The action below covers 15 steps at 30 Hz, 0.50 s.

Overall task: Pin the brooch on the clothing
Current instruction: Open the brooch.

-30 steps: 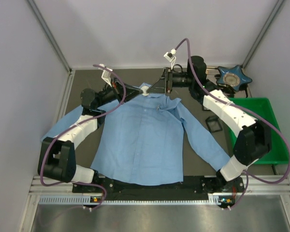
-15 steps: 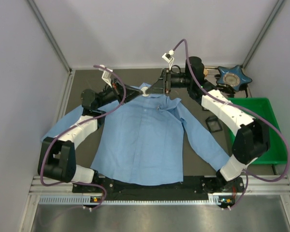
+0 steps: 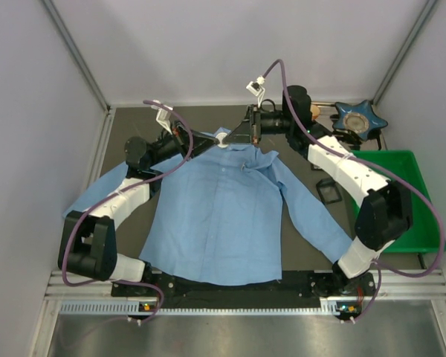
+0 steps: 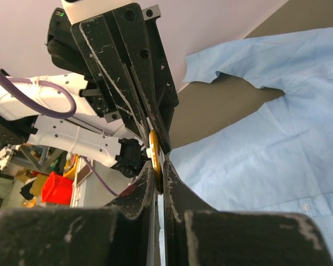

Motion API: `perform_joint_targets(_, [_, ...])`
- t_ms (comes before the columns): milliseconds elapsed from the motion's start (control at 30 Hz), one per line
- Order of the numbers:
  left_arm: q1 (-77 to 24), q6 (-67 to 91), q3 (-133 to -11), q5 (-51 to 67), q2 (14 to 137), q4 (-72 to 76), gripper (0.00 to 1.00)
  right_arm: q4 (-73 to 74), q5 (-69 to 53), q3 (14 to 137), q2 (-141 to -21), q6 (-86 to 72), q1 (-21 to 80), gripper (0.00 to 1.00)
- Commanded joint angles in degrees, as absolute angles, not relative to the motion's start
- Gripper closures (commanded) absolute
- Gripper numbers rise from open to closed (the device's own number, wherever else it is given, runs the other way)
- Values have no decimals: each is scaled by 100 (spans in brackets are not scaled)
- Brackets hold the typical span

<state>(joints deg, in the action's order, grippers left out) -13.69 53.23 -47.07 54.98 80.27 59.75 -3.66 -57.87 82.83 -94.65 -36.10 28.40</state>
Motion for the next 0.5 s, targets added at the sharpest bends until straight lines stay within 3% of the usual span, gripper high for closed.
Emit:
perform_joint_targets(0, [-1503,4931,-4764,5686,7831,6109,100,331,-5362,8710,-9624,-3184,2997,100])
perform_joint_targets(467, [-1828,3244,-4764,5827,7365,4685,100,1055,-5132,8842,-9738,-2997,3032,100])
